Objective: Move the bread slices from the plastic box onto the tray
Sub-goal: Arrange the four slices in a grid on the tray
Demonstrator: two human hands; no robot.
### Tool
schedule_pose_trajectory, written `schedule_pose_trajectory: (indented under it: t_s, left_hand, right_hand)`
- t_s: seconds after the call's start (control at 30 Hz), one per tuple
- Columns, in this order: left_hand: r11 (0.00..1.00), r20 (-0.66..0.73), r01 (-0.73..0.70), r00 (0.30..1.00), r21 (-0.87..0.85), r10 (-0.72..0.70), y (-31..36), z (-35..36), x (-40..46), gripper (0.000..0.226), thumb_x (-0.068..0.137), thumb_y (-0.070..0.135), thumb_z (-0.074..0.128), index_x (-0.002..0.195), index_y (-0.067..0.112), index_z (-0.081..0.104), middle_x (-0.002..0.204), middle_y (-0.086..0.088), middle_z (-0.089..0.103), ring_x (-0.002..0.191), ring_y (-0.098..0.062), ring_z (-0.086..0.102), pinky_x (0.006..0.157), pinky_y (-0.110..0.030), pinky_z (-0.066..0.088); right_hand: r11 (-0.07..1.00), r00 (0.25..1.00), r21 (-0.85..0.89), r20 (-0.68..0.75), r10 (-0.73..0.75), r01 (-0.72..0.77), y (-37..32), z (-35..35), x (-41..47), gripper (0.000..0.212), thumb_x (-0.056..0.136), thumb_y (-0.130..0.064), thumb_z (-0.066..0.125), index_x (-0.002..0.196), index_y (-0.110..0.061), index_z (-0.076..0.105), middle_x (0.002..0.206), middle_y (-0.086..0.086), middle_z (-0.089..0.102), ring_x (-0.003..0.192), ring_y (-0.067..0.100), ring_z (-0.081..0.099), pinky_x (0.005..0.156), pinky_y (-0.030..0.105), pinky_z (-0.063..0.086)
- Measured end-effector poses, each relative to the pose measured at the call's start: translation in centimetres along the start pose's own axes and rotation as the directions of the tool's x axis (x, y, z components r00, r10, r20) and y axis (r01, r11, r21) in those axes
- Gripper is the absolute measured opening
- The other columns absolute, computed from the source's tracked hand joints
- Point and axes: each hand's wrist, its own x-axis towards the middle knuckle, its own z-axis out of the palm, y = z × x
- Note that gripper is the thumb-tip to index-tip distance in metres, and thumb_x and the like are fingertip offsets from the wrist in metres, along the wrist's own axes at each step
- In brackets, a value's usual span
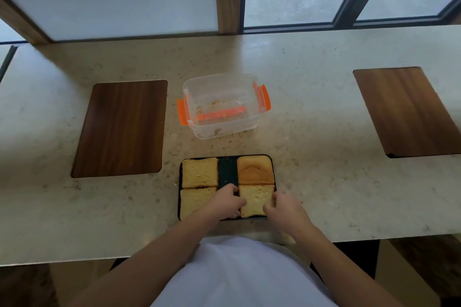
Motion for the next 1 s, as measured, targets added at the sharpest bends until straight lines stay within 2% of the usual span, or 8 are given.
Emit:
schedule_pose_trajectory:
  t_s: [0.1,0.23,0.43,0.6,0.67,0.77,0.87,1.0]
  left_hand:
    - [1.000,0.026,-0.002,1.000,-0.024,0.002,0.0,-0.1,-0.4,0.061,0.094,0.023,0.061,0.150,0.016,0.036,0.113,-0.004,0.059,0.091,-0.016,0.070,0.080,-0.031,0.061]
    - [0.998,0.002,-0.026,1.000,-0.060,0.026,0.0,-1.1,-0.5,0.055,0.097,0.026,0.058,0.147,0.013,0.040,0.110,-0.002,0.060,0.093,-0.018,0.070,0.081,-0.033,0.061]
    - [0.962,-0.338,-0.174,0.936,-0.210,0.095,-2.3,-7.9,-1.2,0.032,0.097,0.027,0.057,0.127,0.017,0.058,0.105,-0.001,0.065,0.095,-0.017,0.067,0.091,-0.044,0.057]
    - [0.914,-0.448,-0.163,0.894,-0.373,-0.024,-5.3,-11.5,-1.1,0.028,0.094,0.023,0.053,0.119,0.018,0.065,0.104,0.000,0.068,0.094,-0.015,0.065,0.082,-0.038,0.056]
    - [0.898,-0.452,-0.179,0.892,-0.402,-0.024,-5.8,-11.9,-1.0,0.017,0.093,0.021,0.053,0.101,0.025,0.068,0.097,0.003,0.070,0.087,-0.013,0.066,0.073,-0.033,0.054]
    - [0.902,-0.437,-0.182,0.899,-0.392,-0.009,-5.9,-11.9,-0.7,0.017,0.086,0.019,0.053,0.076,0.020,0.067,0.081,0.001,0.069,0.076,-0.017,0.063,0.074,-0.036,0.051]
    - [0.923,-0.389,-0.152,0.921,-0.353,0.003,-5.7,-11.7,-0.4,0.030,0.082,0.019,0.051,0.053,0.026,0.051,0.060,0.003,0.047,0.063,-0.018,0.046,0.067,-0.036,0.038]
    - [0.939,-0.419,-0.138,0.908,-0.315,-0.007,-5.5,-11.6,-0.2,0.026,0.082,0.023,0.051,0.056,0.022,0.044,0.062,0.001,0.044,0.064,-0.019,0.044,0.067,-0.037,0.039]
  right_hand:
    - [0.998,1.000,-0.054,-0.004,0.014,-0.015,-0.3,0.2,0.0,0.028,0.089,-0.034,0.053,0.108,-0.014,0.058,0.110,0.005,0.054,0.087,0.018,0.055,0.065,0.031,0.043]
    - [0.998,0.999,-0.064,-0.043,0.004,-0.006,-0.7,0.3,0.0,0.034,0.091,-0.035,0.053,0.118,-0.014,0.052,0.117,0.005,0.048,0.091,0.019,0.053,0.071,0.032,0.047]
    - [0.983,0.988,0.102,0.015,-0.154,0.152,-4.0,0.4,1.8,0.048,0.095,-0.038,0.056,0.136,-0.015,0.049,0.130,0.003,0.051,0.099,0.014,0.050,0.077,0.028,0.044]
    - [0.967,0.971,0.227,0.180,-0.156,0.113,-8.4,1.6,4.1,0.050,0.097,-0.036,0.055,0.141,-0.016,0.046,0.125,-0.001,0.057,0.097,0.012,0.054,0.072,0.026,0.047]
    - [0.958,0.960,0.281,0.251,-0.123,0.049,-9.8,2.1,4.9,0.052,0.097,-0.034,0.054,0.144,-0.016,0.043,0.111,-0.002,0.062,0.091,0.013,0.060,0.076,0.032,0.057]
    - [0.944,0.949,0.326,0.310,-0.055,-0.052,-11.4,2.4,5.6,0.056,0.096,-0.031,0.054,0.148,-0.017,0.038,0.099,0.002,0.063,0.086,0.016,0.062,0.086,0.042,0.060]
    - [0.947,0.953,0.315,0.301,-0.035,-0.065,-12.1,2.7,6.0,0.057,0.096,-0.029,0.053,0.148,-0.014,0.038,0.095,0.004,0.062,0.080,0.016,0.060,0.091,0.047,0.059]
    - [0.948,0.950,0.311,0.310,-0.029,-0.073,-12.5,3.1,6.1,0.049,0.096,-0.029,0.053,0.142,-0.015,0.044,0.095,0.004,0.063,0.077,0.014,0.059,0.092,0.046,0.058]
